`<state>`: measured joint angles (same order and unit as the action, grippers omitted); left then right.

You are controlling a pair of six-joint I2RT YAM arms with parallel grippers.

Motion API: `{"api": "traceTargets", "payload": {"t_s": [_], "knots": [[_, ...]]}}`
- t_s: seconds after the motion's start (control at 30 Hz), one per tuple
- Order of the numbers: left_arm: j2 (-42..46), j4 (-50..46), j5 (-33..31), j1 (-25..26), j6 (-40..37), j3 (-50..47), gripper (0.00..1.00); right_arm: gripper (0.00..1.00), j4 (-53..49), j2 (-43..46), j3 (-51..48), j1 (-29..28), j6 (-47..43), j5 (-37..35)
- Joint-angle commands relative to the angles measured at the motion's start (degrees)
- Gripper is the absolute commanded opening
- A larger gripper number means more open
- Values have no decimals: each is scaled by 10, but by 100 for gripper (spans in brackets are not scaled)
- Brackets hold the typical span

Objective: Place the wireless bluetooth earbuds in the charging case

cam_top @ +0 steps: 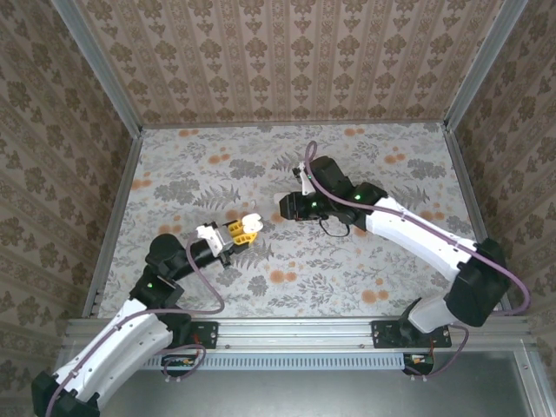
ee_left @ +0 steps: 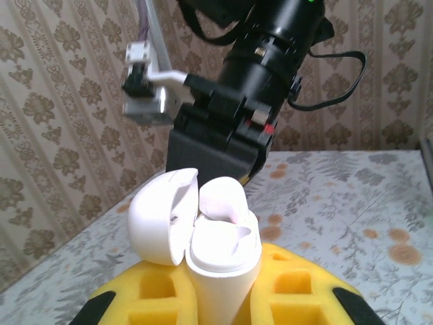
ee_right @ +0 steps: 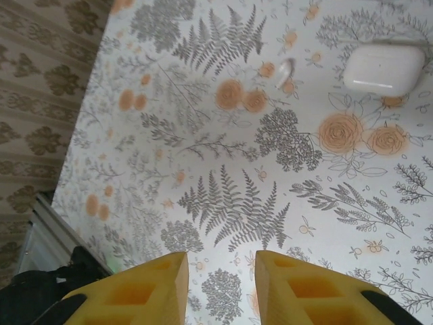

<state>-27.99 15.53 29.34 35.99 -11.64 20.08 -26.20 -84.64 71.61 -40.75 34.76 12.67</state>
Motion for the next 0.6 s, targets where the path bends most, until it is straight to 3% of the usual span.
{"api": "traceTargets", "payload": {"t_s": [0.0,0.17,0.4,0.57], "knots": [[24,-25,-42,4,-52,-9,0,31,8,-6,24,2,11,19],[35,-12,-69,5,-57,-18,0,31,54,30,-5,-9,43,22],[31,-10,-97,6,-64,-14,0,39,59,99,-8,-82,39,-53],[17,-16,-109,6,-47,-10,0,43,38,90,26,-114,51,-85]]}}
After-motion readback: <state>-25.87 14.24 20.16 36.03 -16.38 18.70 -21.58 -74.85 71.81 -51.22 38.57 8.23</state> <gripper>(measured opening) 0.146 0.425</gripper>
